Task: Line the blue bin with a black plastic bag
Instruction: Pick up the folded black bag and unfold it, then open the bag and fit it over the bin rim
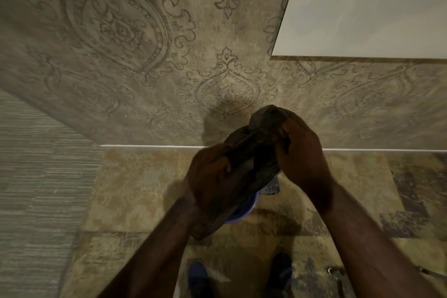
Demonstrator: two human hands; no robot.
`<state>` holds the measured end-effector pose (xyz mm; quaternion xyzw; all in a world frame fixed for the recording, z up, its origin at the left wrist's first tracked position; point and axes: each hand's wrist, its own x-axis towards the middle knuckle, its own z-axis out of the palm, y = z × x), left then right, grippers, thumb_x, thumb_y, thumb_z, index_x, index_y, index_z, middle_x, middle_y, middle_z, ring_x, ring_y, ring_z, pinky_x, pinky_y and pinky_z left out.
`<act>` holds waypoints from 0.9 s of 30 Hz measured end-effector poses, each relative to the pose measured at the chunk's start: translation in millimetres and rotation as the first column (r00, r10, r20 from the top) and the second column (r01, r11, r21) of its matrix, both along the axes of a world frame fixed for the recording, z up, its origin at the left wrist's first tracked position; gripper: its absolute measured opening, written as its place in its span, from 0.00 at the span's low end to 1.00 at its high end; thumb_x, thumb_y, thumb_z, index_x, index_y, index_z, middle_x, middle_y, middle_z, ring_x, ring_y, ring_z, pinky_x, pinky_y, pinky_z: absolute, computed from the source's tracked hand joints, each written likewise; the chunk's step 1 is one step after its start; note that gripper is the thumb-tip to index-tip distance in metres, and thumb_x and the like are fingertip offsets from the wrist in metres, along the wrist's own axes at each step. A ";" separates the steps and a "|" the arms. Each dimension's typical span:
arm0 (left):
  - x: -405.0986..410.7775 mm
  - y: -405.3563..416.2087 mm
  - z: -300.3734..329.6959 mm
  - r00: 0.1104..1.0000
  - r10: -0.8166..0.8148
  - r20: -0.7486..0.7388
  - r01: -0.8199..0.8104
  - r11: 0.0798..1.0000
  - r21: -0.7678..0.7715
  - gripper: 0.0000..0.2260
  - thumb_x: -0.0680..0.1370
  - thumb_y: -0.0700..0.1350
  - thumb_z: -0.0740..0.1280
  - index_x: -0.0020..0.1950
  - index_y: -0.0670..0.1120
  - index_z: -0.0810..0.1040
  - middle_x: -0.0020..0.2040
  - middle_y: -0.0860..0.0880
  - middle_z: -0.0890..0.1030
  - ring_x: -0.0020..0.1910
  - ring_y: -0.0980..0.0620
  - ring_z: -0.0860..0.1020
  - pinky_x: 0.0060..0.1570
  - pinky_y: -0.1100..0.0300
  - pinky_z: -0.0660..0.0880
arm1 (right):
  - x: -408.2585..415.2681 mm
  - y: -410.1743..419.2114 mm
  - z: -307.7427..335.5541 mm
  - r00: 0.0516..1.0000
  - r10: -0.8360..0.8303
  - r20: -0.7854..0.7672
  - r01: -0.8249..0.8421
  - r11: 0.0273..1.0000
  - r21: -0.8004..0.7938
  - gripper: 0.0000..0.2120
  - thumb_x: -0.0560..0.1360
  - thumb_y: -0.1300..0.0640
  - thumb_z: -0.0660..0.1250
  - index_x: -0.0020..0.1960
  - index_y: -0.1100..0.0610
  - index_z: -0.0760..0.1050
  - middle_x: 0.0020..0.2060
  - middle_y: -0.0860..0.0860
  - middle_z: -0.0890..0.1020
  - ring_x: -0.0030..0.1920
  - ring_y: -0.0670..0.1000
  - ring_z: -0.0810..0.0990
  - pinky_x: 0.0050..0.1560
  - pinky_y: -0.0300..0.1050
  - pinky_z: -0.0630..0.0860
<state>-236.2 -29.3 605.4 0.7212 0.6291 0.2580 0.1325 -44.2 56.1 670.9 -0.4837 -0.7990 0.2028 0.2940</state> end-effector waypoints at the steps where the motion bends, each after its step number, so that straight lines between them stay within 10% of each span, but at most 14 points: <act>1: -2.3 4.5 1.2 1.000 -0.008 0.026 0.008 1.000 -0.013 0.23 0.78 0.58 0.60 0.41 0.41 0.83 0.49 0.43 0.83 0.49 0.44 0.80 0.49 0.48 0.78 | 4.3 2.3 0.8 1.000 0.005 0.017 -0.005 1.000 0.003 0.17 0.73 0.69 0.64 0.61 0.63 0.77 0.63 0.56 0.77 0.58 0.55 0.80 0.53 0.40 0.76; 8: -32.5 24.5 10.6 0.913 0.237 0.332 -0.215 0.971 -0.103 0.14 0.79 0.34 0.62 0.63 0.39 0.79 0.63 0.45 0.80 0.55 0.66 0.77 0.56 0.76 0.70 | 46.6 17.4 -15.7 0.940 -0.238 0.246 0.277 0.951 -0.137 0.17 0.74 0.56 0.63 0.62 0.45 0.74 0.60 0.48 0.79 0.51 0.53 0.81 0.41 0.42 0.74; 17: -54.2 33.7 20.7 0.934 0.275 0.228 -0.304 0.947 0.101 0.19 0.79 0.58 0.59 0.70 0.62 0.70 0.62 0.75 0.73 0.61 0.70 0.73 0.62 0.72 0.68 | 38.5 9.0 -36.9 0.815 -0.361 0.454 0.428 0.903 -0.050 0.12 0.68 0.56 0.71 0.50 0.57 0.76 0.44 0.56 0.82 0.41 0.62 0.83 0.38 0.50 0.76; 21: -64.6 36.3 27.9 0.944 0.320 0.082 -0.329 0.933 0.147 0.21 0.76 0.39 0.62 0.67 0.55 0.72 0.72 0.59 0.71 0.63 0.68 0.70 0.58 0.71 0.67 | 31.0 3.0 -46.8 0.823 -0.277 0.496 0.343 0.938 -0.046 0.09 0.71 0.55 0.69 0.51 0.55 0.79 0.52 0.53 0.79 0.40 0.60 0.82 0.36 0.48 0.77; 27: -78.9 27.0 30.8 0.915 0.399 0.067 -0.404 0.908 0.113 0.22 0.73 0.32 0.69 0.67 0.44 0.75 0.73 0.48 0.72 0.68 0.54 0.71 0.64 0.78 0.60 | 26.4 5.0 -47.7 0.839 -0.395 0.373 0.378 0.918 0.121 0.08 0.66 0.62 0.72 0.43 0.63 0.78 0.38 0.60 0.80 0.37 0.64 0.80 0.35 0.53 0.77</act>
